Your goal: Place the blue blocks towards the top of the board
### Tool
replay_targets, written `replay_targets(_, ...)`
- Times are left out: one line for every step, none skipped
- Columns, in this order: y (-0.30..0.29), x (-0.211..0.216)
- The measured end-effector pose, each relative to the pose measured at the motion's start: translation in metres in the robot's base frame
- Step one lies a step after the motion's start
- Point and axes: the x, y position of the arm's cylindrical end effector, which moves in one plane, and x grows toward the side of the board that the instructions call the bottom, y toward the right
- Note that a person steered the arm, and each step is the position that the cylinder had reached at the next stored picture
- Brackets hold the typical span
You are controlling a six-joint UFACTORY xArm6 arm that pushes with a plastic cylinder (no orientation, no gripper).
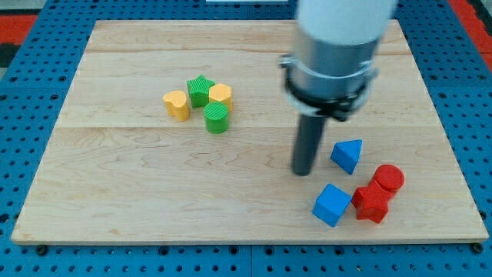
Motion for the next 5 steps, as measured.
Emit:
replay_targets(-0.04, 0.037)
replay_targets(-0.019, 0.09)
replay_targets(0.027, 0.091)
replay_targets(0.051, 0.081)
replay_targets(0.057, 0.056)
